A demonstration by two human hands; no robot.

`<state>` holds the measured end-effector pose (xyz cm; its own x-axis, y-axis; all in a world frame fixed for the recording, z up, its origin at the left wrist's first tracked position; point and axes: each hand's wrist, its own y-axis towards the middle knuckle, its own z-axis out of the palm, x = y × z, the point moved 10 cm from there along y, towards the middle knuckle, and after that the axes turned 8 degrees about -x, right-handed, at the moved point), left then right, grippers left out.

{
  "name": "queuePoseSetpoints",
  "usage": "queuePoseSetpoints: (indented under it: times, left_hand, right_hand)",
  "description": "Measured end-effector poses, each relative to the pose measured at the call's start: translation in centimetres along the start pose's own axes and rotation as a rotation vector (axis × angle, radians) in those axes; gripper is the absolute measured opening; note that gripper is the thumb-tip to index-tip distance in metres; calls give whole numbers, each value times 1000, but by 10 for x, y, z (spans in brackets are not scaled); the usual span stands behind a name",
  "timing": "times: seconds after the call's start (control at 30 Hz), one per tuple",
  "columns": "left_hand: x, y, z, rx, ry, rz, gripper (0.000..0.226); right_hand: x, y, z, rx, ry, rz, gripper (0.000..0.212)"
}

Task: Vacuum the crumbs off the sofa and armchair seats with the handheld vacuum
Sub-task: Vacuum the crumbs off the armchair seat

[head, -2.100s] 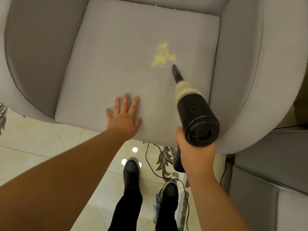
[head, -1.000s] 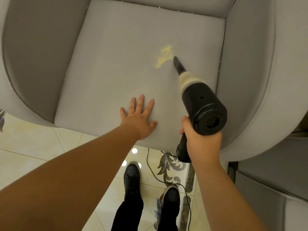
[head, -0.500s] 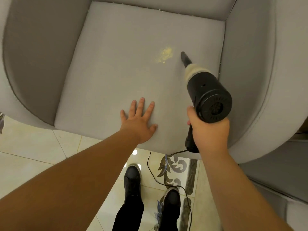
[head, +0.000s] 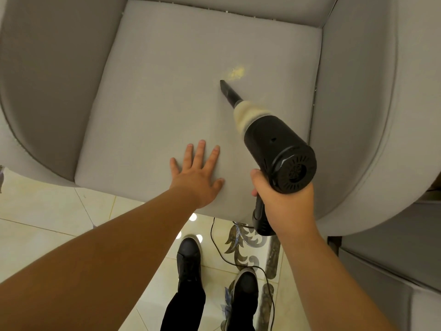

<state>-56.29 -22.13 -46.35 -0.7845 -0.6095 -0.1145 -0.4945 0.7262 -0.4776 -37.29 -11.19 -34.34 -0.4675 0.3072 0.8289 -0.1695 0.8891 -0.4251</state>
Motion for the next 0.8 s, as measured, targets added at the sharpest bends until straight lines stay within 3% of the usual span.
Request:
queuePoseSetpoints:
  times: [0.17,0.3,0.47,0.57,0.8]
  left_hand:
    - [8,15,-17,-12,-22,-50,75]
    - [21,30,-25,36,-34,-116,74]
    - [23,27,-25,53,-14,-95,75]
    - [21,27,-23,57,-2,-92,77]
    - [19,26,-19,42,5,-106,76]
  right_hand:
    - [14,17,-4,-43,-14,-41,27]
    - [30,43,-7,-104,73,-28,30]
    - [34,33,7,-8,30,-41,18]
    - [28,22,9,39,-33,-61,26]
    - [44,52,2,-95,88,-4,13]
